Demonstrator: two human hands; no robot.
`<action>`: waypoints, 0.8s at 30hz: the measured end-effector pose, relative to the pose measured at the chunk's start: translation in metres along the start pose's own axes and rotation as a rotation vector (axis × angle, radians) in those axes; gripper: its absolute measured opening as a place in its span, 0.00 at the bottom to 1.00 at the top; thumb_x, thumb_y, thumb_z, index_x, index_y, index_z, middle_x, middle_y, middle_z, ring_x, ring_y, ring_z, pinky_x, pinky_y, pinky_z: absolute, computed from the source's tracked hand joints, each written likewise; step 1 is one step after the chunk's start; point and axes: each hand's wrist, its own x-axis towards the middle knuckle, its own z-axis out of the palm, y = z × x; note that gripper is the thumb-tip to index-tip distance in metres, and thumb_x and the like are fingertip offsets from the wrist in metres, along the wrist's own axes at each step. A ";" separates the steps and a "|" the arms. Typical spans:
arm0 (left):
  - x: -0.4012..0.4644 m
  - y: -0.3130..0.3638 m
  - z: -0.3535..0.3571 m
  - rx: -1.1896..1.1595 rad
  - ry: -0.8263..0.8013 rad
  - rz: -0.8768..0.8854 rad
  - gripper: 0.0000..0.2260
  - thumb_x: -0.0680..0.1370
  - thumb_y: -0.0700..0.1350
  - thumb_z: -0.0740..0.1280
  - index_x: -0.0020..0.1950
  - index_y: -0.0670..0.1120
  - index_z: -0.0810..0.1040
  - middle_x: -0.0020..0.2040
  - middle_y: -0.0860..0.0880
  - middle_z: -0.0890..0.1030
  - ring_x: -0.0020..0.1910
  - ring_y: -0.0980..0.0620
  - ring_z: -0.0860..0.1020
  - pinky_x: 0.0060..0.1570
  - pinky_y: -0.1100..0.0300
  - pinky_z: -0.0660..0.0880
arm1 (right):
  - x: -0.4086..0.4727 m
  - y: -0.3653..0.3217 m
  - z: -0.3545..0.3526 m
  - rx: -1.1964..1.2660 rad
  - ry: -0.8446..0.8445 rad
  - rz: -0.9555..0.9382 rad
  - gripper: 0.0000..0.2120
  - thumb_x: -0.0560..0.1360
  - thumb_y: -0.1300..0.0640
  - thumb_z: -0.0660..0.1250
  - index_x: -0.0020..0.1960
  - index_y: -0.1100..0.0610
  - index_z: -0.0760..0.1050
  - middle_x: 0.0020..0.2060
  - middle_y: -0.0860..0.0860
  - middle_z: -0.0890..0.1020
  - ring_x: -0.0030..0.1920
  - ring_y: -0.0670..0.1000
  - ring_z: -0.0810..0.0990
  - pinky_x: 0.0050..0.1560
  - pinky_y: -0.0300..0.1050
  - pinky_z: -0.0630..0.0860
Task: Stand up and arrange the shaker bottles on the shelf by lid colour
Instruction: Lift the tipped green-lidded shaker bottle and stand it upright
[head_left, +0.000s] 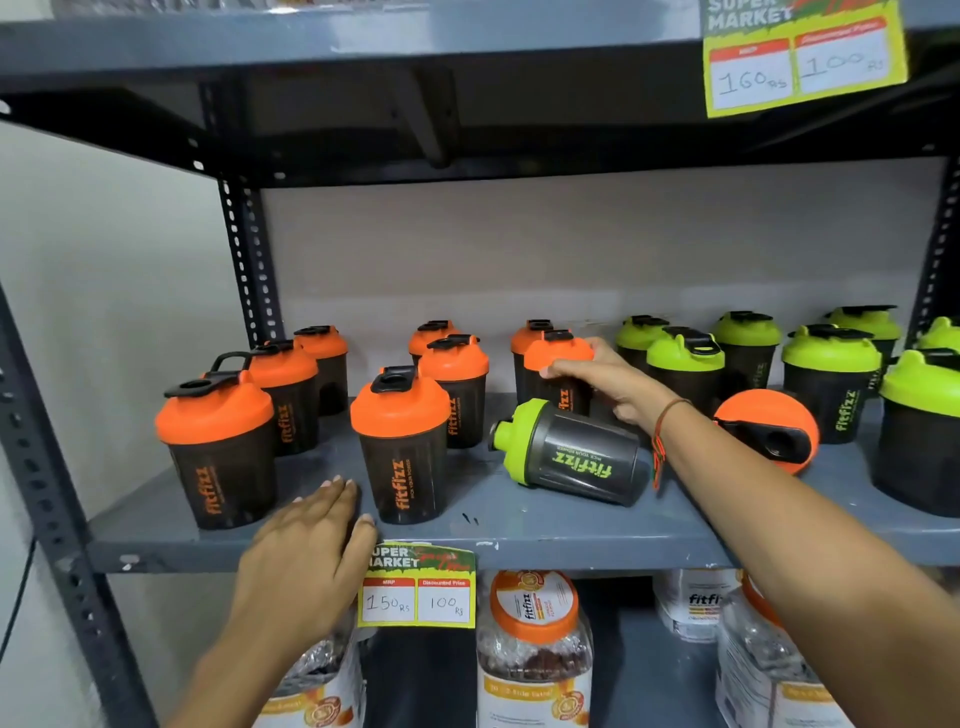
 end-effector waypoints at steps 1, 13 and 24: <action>0.000 0.000 0.000 0.005 0.000 0.000 0.35 0.74 0.62 0.40 0.71 0.47 0.70 0.71 0.47 0.72 0.70 0.51 0.70 0.70 0.56 0.62 | -0.001 0.001 0.000 0.007 0.004 0.004 0.17 0.67 0.61 0.78 0.51 0.53 0.75 0.44 0.49 0.82 0.45 0.45 0.79 0.41 0.30 0.72; -0.001 0.001 -0.001 0.008 -0.005 -0.002 0.35 0.74 0.61 0.41 0.71 0.46 0.71 0.71 0.47 0.72 0.70 0.51 0.70 0.70 0.55 0.63 | -0.051 -0.029 0.004 -0.314 0.333 -0.233 0.45 0.67 0.43 0.77 0.76 0.53 0.59 0.71 0.53 0.68 0.72 0.54 0.66 0.72 0.53 0.64; -0.002 0.004 -0.003 0.015 -0.010 0.002 0.35 0.74 0.61 0.41 0.70 0.45 0.72 0.71 0.45 0.72 0.70 0.48 0.71 0.70 0.53 0.64 | -0.137 -0.052 0.018 -1.269 -0.129 -0.396 0.48 0.57 0.18 0.60 0.65 0.50 0.67 0.60 0.50 0.79 0.59 0.57 0.77 0.49 0.55 0.75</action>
